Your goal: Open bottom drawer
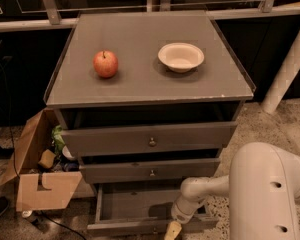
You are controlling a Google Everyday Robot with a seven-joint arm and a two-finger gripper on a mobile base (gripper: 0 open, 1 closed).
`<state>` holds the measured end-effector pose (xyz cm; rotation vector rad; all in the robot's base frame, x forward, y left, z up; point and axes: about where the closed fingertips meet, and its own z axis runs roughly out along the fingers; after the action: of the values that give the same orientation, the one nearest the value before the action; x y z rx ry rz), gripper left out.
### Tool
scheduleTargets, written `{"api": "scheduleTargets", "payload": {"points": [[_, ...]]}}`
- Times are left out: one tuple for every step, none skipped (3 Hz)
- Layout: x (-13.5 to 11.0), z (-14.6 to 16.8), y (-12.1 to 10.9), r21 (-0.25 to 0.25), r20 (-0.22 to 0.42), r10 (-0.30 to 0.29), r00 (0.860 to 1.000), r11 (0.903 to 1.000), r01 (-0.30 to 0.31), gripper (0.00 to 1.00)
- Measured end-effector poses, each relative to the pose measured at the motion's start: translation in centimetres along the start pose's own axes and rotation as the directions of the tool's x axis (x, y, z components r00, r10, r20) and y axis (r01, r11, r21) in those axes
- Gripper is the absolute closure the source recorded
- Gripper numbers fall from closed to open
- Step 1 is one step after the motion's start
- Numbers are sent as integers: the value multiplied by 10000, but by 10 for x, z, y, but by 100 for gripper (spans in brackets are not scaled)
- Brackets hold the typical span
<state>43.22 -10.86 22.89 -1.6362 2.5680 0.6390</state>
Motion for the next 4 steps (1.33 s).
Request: {"api": "scheduleTargets", "payload": {"points": [[0,13,-4,-195,42,-169,9998,9997,170,0],[1,39,-2,-689,-60,-425,9991,9967,420,0],[1,39,-2,-689,-63,-425,9991,9967,420,0],[0,49,-5,-757,-536,-388,9978,9965,346,0]]}}
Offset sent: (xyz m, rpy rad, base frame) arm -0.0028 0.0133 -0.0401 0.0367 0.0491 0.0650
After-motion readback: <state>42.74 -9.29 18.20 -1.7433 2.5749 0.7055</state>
